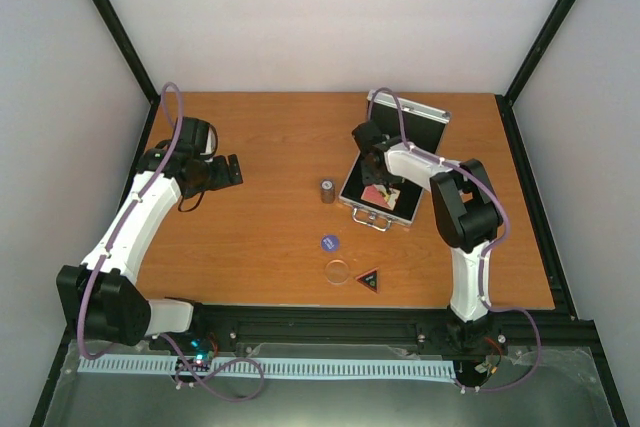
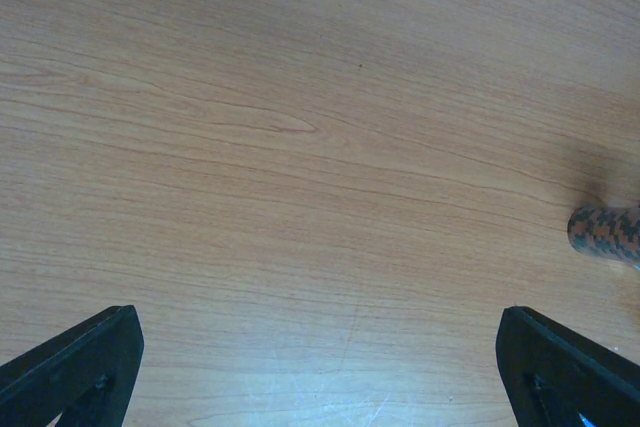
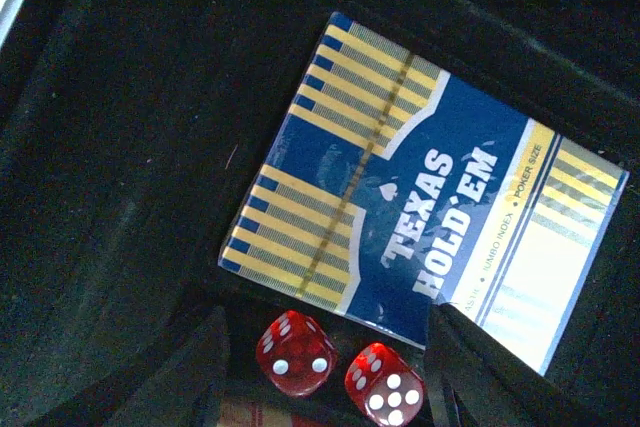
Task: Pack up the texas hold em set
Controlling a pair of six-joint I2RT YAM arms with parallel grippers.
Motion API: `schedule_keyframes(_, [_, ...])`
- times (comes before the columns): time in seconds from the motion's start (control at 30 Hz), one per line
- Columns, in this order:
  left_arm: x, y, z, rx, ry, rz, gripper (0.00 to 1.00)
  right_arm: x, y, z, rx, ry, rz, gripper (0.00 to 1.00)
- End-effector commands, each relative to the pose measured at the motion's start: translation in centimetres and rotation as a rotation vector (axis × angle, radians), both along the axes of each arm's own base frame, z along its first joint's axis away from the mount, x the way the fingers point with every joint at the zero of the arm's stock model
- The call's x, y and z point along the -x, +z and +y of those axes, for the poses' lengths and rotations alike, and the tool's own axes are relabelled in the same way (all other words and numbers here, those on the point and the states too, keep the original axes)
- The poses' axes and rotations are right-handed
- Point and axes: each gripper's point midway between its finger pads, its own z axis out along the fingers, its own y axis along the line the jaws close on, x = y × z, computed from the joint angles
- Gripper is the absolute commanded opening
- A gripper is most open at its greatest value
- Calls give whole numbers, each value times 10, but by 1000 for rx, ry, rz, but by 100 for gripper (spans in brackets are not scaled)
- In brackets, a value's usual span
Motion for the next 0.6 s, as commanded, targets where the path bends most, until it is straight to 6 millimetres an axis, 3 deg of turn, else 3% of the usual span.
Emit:
schedule_keyframes(0.0, [-8,15,-4,7,-18,-53,100,3,17,2,-30,7,-3,55])
schedule_keyframes(0.13, [-8,19,-5,18,-19,-64,100,7,44,9,-76,28,-21,55])
schedule_keyframes(0.27, [-8,20,-6,24,-21,-71,100,24,59,19,-79,73,-3,56])
schedule_keyframes(0.43, [-7,21,-7,30,-26,-75,100,67,62,42,-80,195,70,59])
schedule_keyframes(0.57, [-6,24,-8,34,-34,-76,100,111,66,52,-66,265,103,71])
